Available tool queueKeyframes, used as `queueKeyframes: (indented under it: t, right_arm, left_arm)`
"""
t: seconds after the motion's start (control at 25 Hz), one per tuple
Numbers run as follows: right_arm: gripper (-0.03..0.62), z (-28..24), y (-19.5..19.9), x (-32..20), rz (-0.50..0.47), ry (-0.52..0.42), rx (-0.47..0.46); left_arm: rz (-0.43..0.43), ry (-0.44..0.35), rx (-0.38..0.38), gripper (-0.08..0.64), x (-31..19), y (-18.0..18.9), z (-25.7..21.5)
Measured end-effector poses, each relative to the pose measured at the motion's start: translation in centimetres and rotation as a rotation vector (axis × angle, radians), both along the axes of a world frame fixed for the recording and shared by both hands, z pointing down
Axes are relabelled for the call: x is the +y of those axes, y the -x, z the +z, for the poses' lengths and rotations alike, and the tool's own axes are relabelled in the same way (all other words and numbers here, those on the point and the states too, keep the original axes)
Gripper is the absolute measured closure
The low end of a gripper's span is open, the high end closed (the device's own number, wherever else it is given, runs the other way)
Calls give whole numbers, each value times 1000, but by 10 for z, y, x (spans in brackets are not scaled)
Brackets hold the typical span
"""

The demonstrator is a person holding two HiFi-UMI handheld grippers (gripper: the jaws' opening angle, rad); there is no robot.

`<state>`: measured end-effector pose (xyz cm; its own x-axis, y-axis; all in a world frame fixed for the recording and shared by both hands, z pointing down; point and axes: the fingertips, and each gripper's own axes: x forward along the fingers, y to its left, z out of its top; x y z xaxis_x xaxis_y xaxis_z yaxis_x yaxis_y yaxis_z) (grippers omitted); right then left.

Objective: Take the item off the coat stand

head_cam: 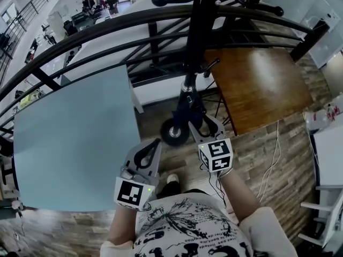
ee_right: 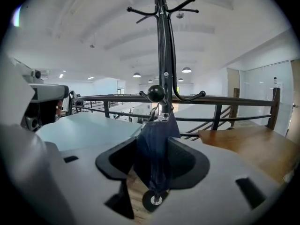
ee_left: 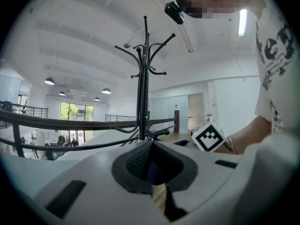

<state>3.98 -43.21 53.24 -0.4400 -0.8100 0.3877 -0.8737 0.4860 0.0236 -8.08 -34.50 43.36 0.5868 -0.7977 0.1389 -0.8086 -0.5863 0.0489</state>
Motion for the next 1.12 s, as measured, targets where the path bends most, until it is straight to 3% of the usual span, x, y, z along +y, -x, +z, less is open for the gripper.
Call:
queueKeyframes:
  t: [0.44,0.72,1.12]
  right_arm:
    - [574,2,3,-14,22,8,-9]
    - [586,-13,1,4,-40,13,-18]
    - [585,-64,-20,48,-111,-73,24]
  left_arm:
    - [9,34,-7,555,-8,-1,16]
    - [-4,39,-4,555,4,-7,11]
    - [-5,6,-14,555,40,-39,-4]
